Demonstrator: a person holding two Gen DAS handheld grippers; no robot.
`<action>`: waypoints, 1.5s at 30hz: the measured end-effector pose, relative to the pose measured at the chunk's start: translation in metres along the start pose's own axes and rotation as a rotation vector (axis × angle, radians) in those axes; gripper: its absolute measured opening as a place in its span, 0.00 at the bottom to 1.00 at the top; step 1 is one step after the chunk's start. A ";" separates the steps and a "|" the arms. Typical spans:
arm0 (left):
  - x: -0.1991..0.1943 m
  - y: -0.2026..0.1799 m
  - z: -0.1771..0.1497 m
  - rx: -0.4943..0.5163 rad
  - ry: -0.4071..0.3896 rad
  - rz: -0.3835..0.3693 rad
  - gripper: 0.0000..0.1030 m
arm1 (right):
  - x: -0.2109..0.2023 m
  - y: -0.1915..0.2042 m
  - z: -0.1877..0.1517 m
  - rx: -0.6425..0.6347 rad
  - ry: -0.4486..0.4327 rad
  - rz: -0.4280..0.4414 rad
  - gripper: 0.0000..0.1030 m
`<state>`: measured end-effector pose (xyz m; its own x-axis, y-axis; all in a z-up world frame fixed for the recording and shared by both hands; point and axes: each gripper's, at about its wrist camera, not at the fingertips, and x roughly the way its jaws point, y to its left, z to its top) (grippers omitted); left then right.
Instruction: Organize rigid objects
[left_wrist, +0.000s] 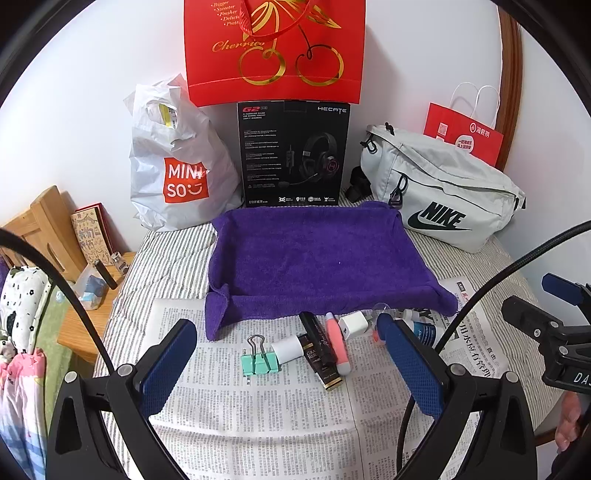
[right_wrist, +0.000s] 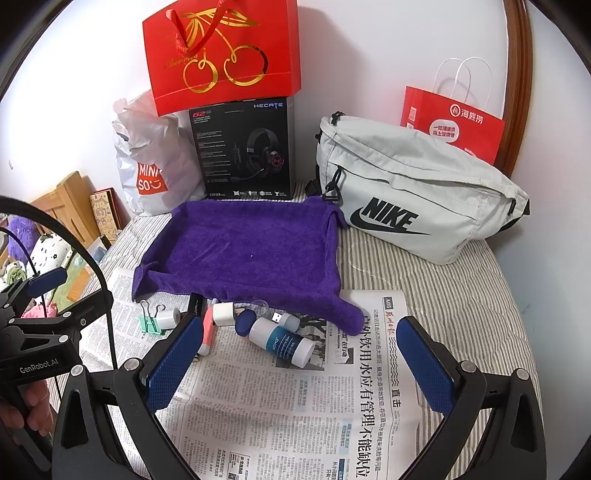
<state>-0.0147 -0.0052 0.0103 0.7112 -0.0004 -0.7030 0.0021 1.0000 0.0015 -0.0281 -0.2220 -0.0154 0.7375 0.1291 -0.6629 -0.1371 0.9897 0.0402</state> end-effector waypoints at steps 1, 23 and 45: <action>0.000 0.000 0.000 0.001 0.000 -0.001 1.00 | 0.000 0.000 0.000 0.000 0.000 0.001 1.00; 0.000 -0.001 -0.002 0.007 0.000 -0.001 1.00 | 0.000 0.000 -0.001 0.001 0.000 0.000 1.00; 0.004 0.001 -0.003 0.027 0.011 -0.009 1.00 | 0.004 -0.001 -0.004 0.002 0.008 -0.001 1.00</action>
<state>-0.0134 -0.0046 0.0053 0.7035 -0.0088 -0.7106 0.0269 0.9995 0.0142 -0.0275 -0.2232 -0.0205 0.7322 0.1278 -0.6690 -0.1350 0.9900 0.0413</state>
